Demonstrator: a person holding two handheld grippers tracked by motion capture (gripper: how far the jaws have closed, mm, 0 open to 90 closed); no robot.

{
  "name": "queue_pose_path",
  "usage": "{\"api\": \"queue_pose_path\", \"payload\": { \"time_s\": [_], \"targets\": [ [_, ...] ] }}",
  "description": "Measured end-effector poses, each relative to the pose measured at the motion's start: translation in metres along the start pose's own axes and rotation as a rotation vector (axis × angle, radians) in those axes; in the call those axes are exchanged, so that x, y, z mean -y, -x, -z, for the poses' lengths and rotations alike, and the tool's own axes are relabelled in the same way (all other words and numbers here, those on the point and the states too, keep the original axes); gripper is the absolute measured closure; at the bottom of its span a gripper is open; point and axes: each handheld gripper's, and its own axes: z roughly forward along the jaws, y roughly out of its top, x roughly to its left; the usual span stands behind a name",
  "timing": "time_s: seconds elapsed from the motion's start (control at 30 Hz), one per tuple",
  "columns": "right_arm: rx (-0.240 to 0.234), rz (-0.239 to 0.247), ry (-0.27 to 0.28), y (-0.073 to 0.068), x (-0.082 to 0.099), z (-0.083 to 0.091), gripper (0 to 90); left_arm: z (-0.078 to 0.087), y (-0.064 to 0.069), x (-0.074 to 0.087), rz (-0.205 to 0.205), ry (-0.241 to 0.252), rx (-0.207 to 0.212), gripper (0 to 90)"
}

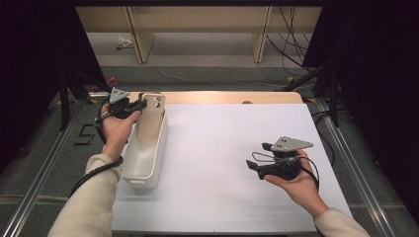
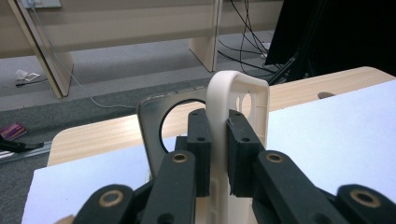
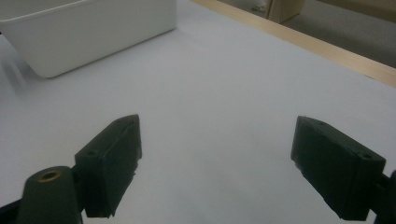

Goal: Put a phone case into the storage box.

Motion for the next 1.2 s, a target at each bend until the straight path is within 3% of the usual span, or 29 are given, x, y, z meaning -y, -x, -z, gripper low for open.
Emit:
{"api": "queue_pose_path", "payload": {
  "time_s": [0.63, 1.2],
  "targets": [
    [-0.002, 0.0, 0.0, 0.0, 0.0, 0.0, 17.1, -0.009, -0.01, 0.011, 0.025, -0.032, -0.022, 80.0],
    [-0.003, 0.001, 0.001, 0.001, 0.0, 0.0, 17.1, -0.013, -0.013, 0.008, -0.067, -0.079, -0.122, 71.7]
  ]
}}
